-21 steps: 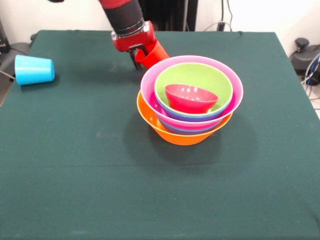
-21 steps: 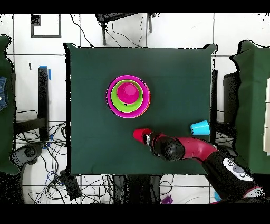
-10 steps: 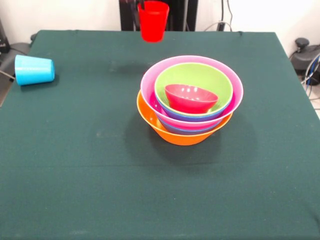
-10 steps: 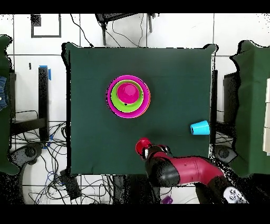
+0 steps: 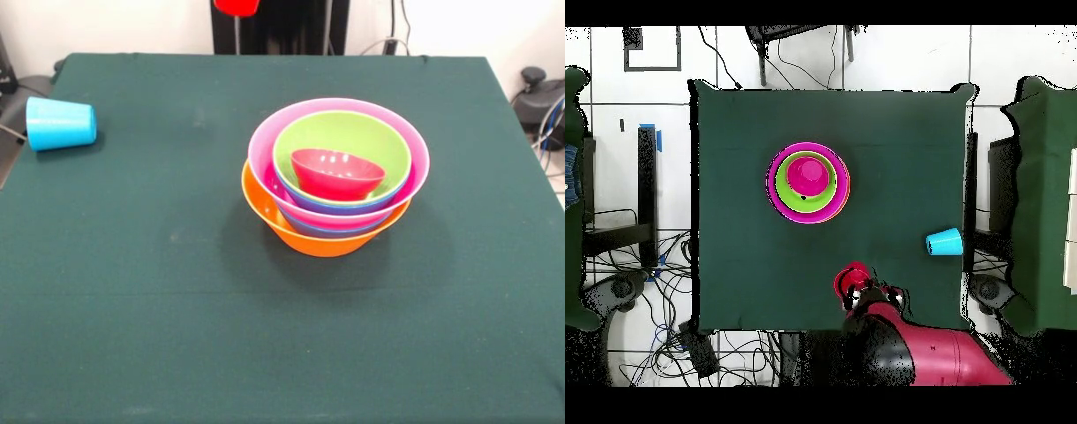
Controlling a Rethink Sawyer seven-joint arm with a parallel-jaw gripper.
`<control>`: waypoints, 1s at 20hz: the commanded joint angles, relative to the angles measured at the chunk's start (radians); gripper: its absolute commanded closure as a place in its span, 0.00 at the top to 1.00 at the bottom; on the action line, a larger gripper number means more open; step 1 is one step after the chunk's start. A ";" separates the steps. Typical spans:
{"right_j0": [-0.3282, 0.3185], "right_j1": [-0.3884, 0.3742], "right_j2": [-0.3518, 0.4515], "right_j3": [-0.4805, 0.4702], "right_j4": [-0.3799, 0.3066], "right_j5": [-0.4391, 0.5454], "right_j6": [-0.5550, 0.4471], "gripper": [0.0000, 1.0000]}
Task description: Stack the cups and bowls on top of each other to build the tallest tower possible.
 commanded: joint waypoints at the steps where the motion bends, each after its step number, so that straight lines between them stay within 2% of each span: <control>1: 0.054 -0.163 0.107 0.104 0.177 0.164 -0.086 0.00; 3: 0.073 -0.165 0.113 0.100 0.204 0.158 -0.057 0.00; 5: 0.088 -0.148 0.106 0.098 0.204 0.128 -0.014 0.00; 11: 0.090 -0.115 0.099 0.149 0.163 0.034 0.008 0.00; 15: 0.125 -0.071 0.070 0.082 0.169 0.137 0.035 0.00; 17: 0.147 -0.007 0.044 0.010 0.154 0.194 0.071 0.00; 20: 0.164 0.137 0.000 -0.121 0.132 0.256 0.106 0.00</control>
